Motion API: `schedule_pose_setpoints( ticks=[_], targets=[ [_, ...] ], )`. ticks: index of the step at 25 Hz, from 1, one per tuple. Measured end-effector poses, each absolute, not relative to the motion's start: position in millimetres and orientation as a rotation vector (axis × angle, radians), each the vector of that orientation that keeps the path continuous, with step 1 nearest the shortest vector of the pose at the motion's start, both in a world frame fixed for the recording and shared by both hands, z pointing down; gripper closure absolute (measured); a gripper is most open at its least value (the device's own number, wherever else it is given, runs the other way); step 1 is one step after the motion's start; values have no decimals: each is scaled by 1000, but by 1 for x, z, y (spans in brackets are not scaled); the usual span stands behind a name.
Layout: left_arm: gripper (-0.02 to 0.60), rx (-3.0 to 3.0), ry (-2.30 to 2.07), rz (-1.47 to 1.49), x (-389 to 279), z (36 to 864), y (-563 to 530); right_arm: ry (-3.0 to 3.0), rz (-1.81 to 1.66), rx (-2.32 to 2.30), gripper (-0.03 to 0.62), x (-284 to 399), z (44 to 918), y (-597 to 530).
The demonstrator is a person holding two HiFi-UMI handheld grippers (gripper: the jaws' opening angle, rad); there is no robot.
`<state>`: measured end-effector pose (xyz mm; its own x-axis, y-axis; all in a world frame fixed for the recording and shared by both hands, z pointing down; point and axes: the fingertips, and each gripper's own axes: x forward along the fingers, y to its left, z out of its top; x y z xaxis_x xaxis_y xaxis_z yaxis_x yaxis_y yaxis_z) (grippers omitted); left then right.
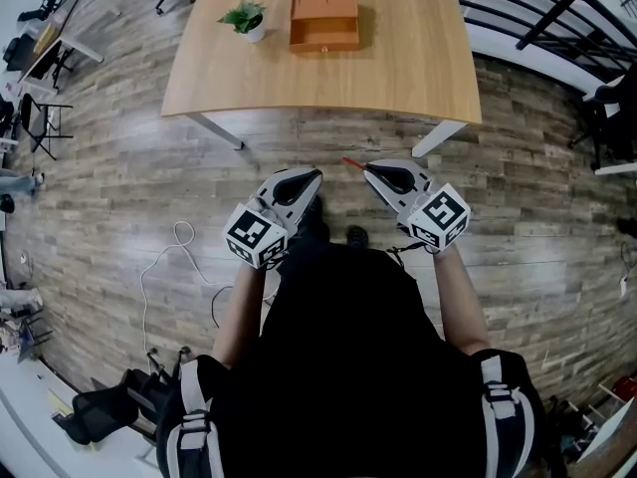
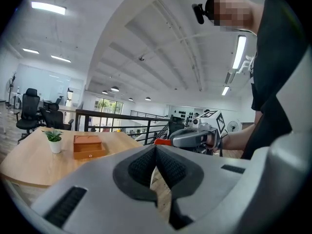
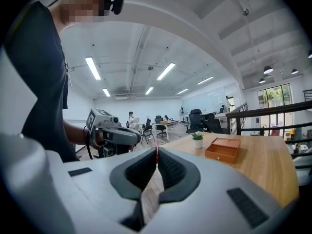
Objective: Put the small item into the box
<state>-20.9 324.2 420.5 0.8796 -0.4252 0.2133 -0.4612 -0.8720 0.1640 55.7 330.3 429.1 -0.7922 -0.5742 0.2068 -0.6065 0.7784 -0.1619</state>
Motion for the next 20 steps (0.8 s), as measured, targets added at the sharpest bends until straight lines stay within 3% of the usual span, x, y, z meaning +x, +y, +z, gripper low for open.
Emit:
schedule_pose_setpoints(
  ticks=[20],
  targets=[
    [558,2841,-584,215,-58,418,222,-2733,331,1054,563,21,431,240]
  ],
)
